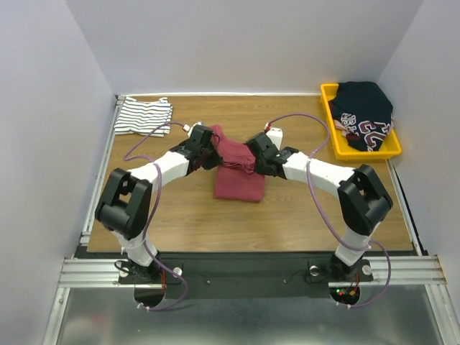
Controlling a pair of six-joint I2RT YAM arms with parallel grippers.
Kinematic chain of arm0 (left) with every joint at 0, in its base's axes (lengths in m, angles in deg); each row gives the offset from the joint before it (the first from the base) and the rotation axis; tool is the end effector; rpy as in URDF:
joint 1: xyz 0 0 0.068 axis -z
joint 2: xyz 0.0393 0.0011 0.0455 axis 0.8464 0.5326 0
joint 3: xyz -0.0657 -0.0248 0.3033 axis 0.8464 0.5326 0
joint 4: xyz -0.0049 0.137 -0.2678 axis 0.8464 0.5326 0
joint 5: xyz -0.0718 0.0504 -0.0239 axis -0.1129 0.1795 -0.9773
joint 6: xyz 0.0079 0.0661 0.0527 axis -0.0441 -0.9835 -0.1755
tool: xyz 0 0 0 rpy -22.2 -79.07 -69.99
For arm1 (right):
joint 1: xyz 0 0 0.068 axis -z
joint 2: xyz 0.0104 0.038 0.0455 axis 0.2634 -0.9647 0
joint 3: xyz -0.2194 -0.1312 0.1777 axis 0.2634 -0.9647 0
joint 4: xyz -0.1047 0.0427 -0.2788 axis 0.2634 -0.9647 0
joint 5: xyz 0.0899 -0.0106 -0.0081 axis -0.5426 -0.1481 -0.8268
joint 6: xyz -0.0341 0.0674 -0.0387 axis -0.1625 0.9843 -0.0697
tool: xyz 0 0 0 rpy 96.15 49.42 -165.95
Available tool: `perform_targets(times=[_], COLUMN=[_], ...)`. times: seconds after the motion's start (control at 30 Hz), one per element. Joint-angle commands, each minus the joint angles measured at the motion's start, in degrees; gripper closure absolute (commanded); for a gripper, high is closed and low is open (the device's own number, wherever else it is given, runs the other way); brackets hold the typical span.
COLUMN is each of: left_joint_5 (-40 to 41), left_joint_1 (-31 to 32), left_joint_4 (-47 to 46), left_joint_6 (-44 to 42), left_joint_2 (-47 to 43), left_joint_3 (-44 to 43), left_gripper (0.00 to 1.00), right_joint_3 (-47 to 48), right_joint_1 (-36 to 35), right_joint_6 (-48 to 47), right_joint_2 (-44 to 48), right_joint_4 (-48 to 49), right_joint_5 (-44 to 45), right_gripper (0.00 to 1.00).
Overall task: Fold and stack the tank tops
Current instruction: Fold the tank top
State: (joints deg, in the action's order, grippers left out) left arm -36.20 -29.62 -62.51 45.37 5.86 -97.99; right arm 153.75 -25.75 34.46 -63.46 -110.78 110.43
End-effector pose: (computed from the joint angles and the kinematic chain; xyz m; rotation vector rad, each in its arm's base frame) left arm 0.3748 -0.2041 0.2175 -0.3843 2.3066 -0.7444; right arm 0.3464 0.2557 0.2105 0.1817 2.3738 0.0550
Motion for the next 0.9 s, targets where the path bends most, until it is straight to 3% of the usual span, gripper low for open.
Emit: perform_targets(times=[0.0,0.1,0.13,0.27,0.4,0.43,0.57,0.63,0.73,0.87], left_joint_5=[-2.5,-4.1,-4.4,-3.6,-2.2,-2.1,-0.3,-0.6,-2.0,-2.0], left_joint_1=[-1.7,-3.1,-3.8,-4.9,-5.1,-5.1,-3.1,-1.4,2.4,6.5], left_joint_4=[-3.7,-10.1,-10.6,-8.8,-5.6,-5.1,-4.1,-6.0,-8.7,-10.8], left_joint_6=[-3.4,-3.2,-3.4,-5.0,-5.9,-5.3,-2.7,-1.5,-0.7,0.1], left_joint_2=[4.9,4.5,3.6,0.4,-4.0,-5.8,-11.9,-13.9,-15.6,-15.5], left_joint_3=[-3.1,-1.4,-1.4,-3.9,-3.8,-1.5,8.4,15.2,21.1,24.0], left_gripper=[0.79,0.60,0.52,0.44,0.46,0.53,0.60,0.60,0.52,0.44], right_joint_3=[3.2,3.7,3.9,6.5,4.9,4.0,-4.1,-8.7,-12.4,-14.8], right_joint_1=[2.5,3.7,4.2,4.8,4.8,4.7,4.2,2.4,0.1,-1.5], right_joint_6=[-1.8,-1.9,-2.4,-4.4,-4.8,-4.4,-1.6,0.4,2.9,4.7], right_joint_2=[-3.2,-3.5,-3.2,-1.4,1.7,2.9,7.0,8.7,9.5,10.1], right_joint_4=[4.0,4.4,4.6,4.5,4.3,4.3,4.1,4.3,4.9,6.2], right_joint_5=[-2.1,-3.0,-3.0,-3.5,-6.0,-8.5,-12.4,-12.3,-12.2,-13.2], right_gripper=[0.86,0.67,0.55,0.33,0.32,0.32,0.32,0.32,0.32,0.32])
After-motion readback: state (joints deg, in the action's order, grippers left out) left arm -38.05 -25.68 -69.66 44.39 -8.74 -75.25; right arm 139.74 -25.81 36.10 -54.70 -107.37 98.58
